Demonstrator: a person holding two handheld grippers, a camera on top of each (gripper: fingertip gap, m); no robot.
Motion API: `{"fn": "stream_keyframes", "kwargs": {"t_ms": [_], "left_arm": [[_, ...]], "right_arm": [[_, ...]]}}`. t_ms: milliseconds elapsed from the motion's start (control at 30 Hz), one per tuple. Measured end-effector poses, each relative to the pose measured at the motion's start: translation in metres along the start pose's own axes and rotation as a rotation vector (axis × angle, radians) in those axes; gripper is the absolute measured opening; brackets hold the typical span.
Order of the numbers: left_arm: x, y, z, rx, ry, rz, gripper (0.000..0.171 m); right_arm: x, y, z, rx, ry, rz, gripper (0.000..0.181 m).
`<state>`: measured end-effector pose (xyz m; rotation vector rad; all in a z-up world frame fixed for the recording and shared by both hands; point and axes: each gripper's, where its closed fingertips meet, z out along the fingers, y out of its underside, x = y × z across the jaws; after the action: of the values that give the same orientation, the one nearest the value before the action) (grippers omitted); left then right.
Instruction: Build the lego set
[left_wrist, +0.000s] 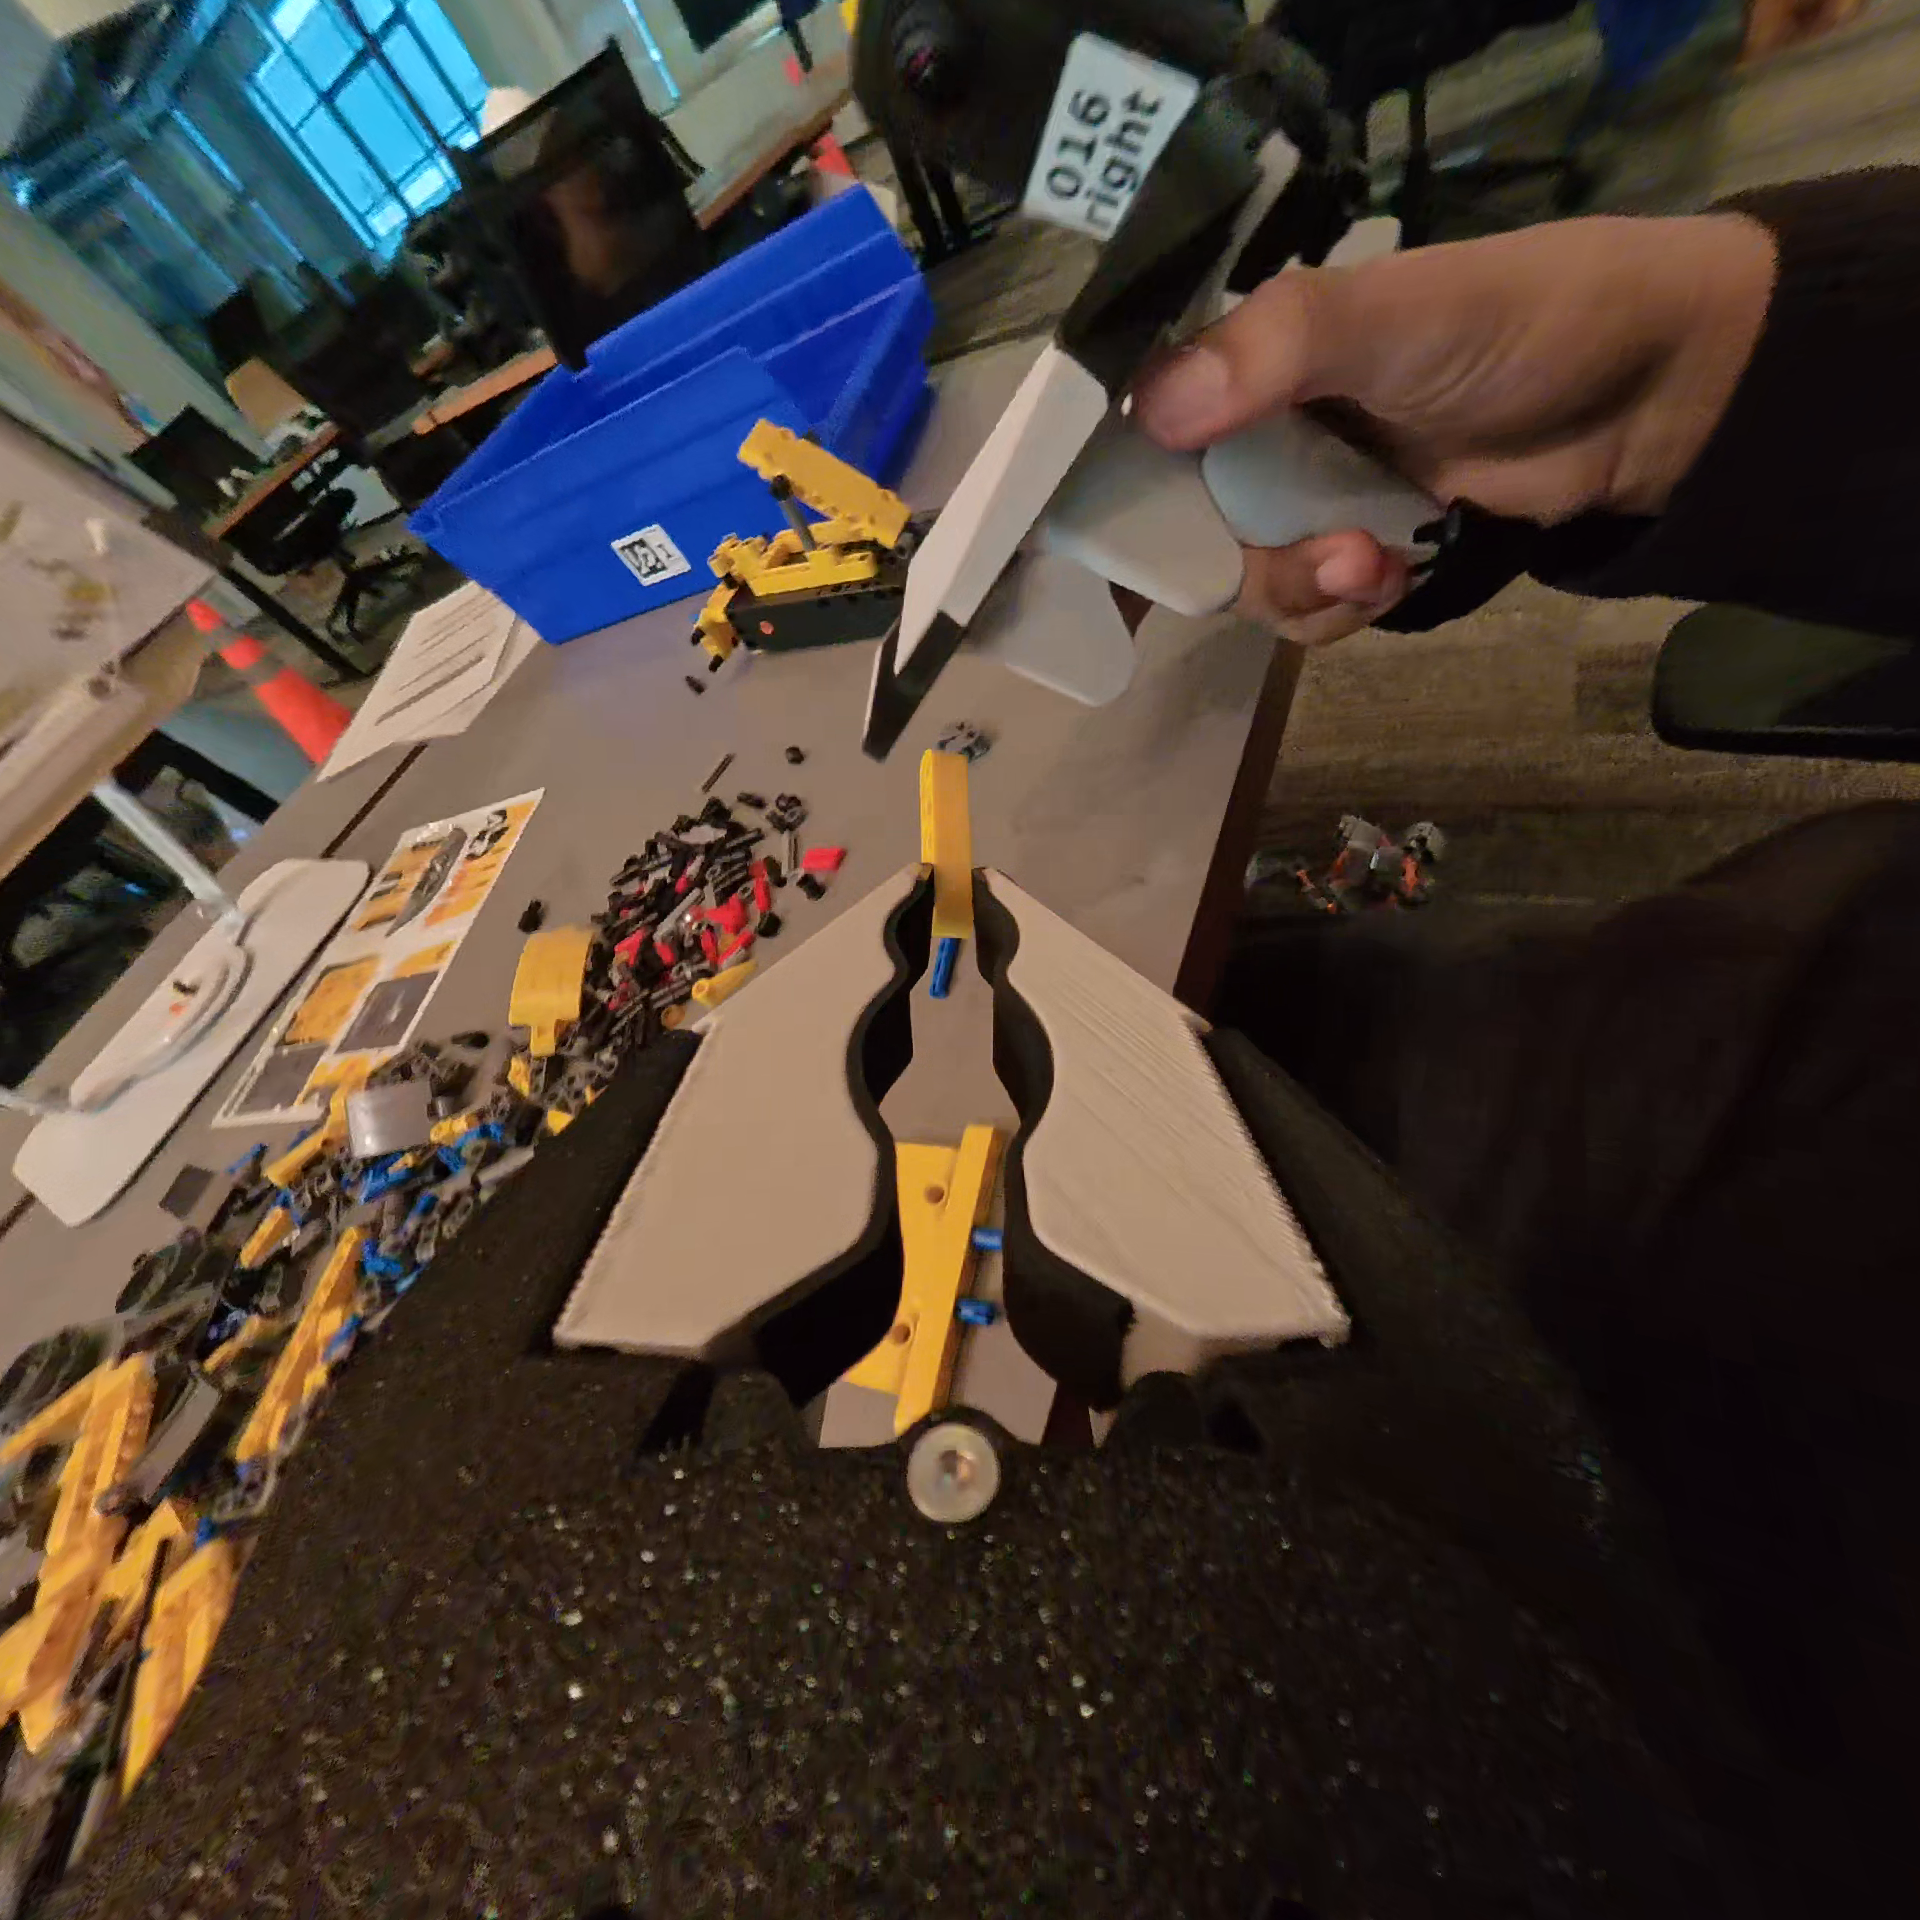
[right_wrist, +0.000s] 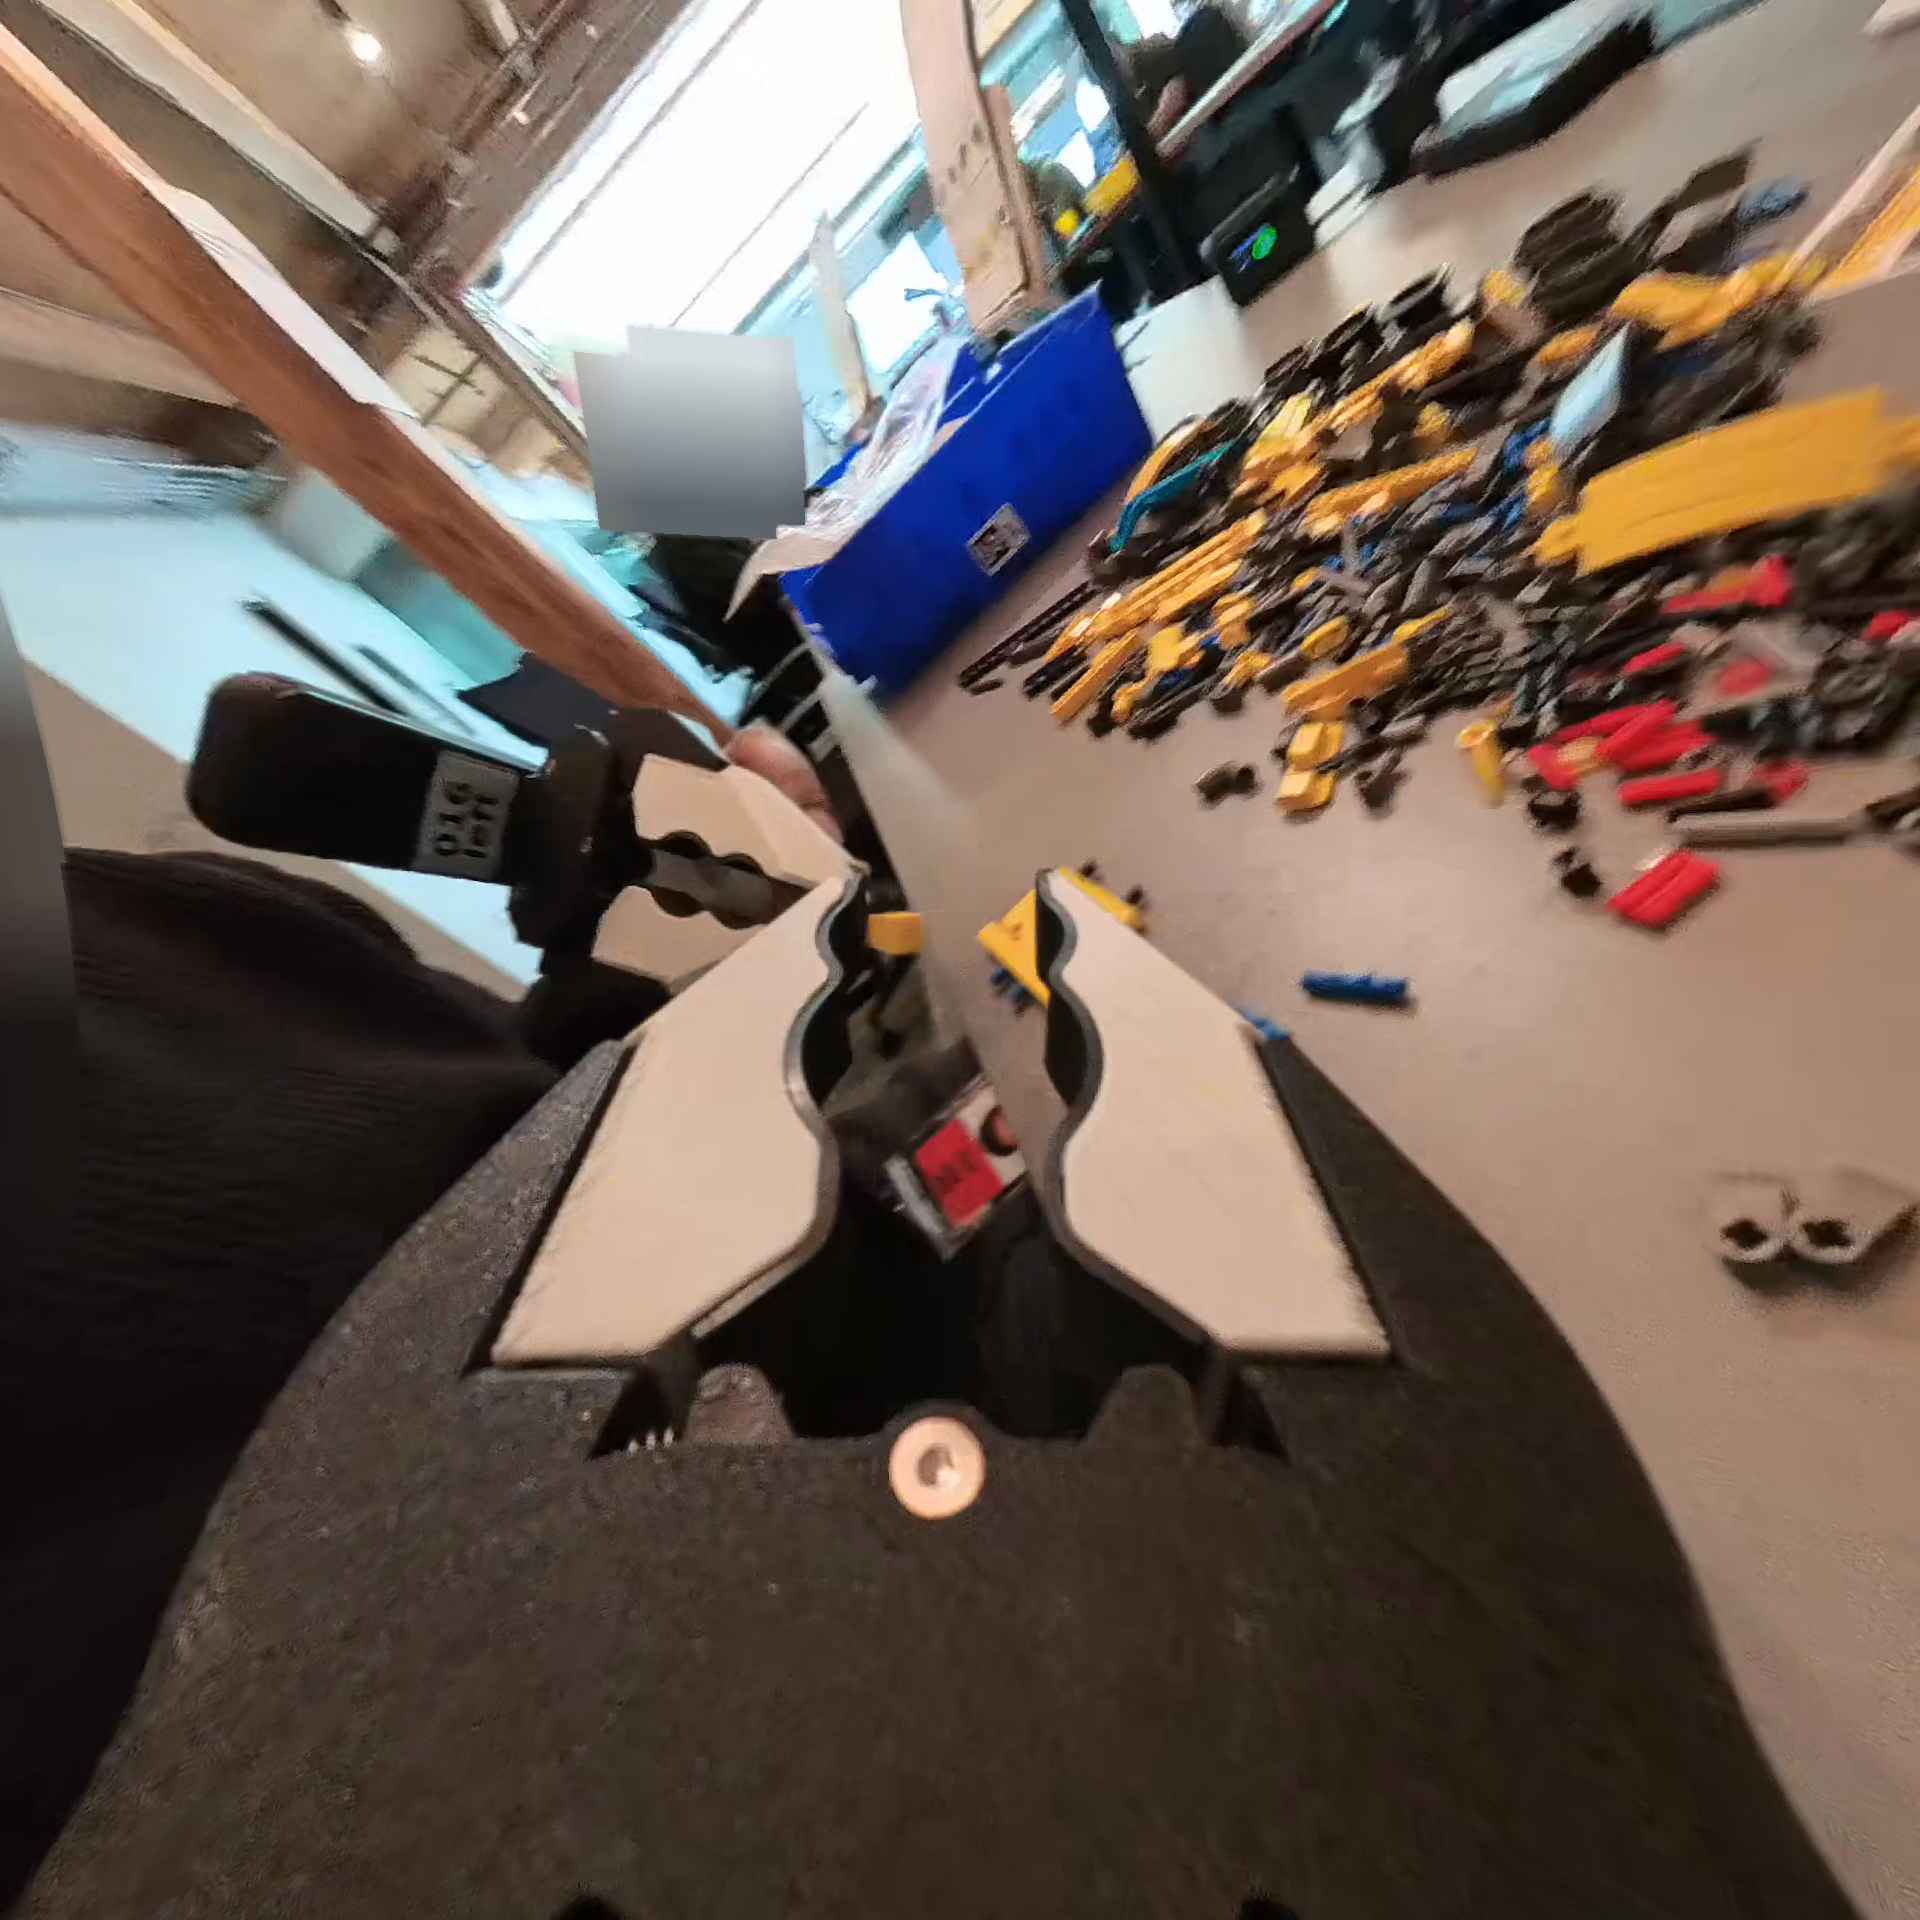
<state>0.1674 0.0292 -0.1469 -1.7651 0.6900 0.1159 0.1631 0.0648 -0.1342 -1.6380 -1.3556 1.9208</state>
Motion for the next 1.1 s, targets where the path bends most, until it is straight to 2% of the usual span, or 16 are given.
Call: {"fn": "stream_keyframes", "kwargs": {"t_ms": [100, 267, 300, 367, 400, 567, 600, 700, 733, 933, 1100], "left_arm": [[0.009, -0.001, 0.008, -0.014, 0.025, 0.055, 0.007], [0.015, 0.01, 0.021, -0.063, 0.036, 0.103, 0.007], [0.014, 0.01, 0.022, -0.06, 0.035, 0.102, 0.007], [0.014, 0.009, 0.023, -0.044, 0.042, 0.094, 0.007], [0.014, 0.008, 0.023, -0.038, 0.049, 0.081, 0.007], [0.014, 0.008, 0.02, -0.031, 0.087, 0.038, 0.008], [0.014, 0.009, 0.019, -0.035, 0.089, 0.02, 0.009], [0.008, 0.012, 0.016, -0.049, 0.104, -0.073, 0.045], [0.004, 0.014, 0.014, -0.053, 0.105, -0.12, 0.049], [-0.017, 0.019, 0.001, -0.023, 0.124, -0.358, 0.05], [-0.022, 0.024, -0.001, -0.035, 0.127, -0.433, 0.05]], "right_arm": [[-0.002, 0.016, -0.003, -0.071, -0.073, 0.111, 0.034], [0.003, 0.034, 0.0, -0.133, -0.084, 0.175, 0.034], [0.003, 0.036, 0.0, -0.137, -0.086, 0.183, 0.032], [0.003, 0.038, 0.0, -0.142, -0.082, 0.174, 0.011], [0.003, 0.037, -0.001, -0.131, -0.082, 0.164, 0.008], [0.001, 0.038, 0.0, -0.121, -0.092, 0.151, 0.007], [0.0, 0.038, 0.0, -0.124, -0.088, 0.133, 0.007], [0.002, 0.039, -0.002, -0.151, -0.033, 0.013, 0.007], [0.004, 0.04, -0.003, -0.169, 0.005, -0.048, 0.007], [0.032, 0.055, -0.008, -0.331, 0.285, -0.37, 0.007], [0.048, 0.067, -0.009, -0.41, 0.358, -0.406, 0.008]]}}
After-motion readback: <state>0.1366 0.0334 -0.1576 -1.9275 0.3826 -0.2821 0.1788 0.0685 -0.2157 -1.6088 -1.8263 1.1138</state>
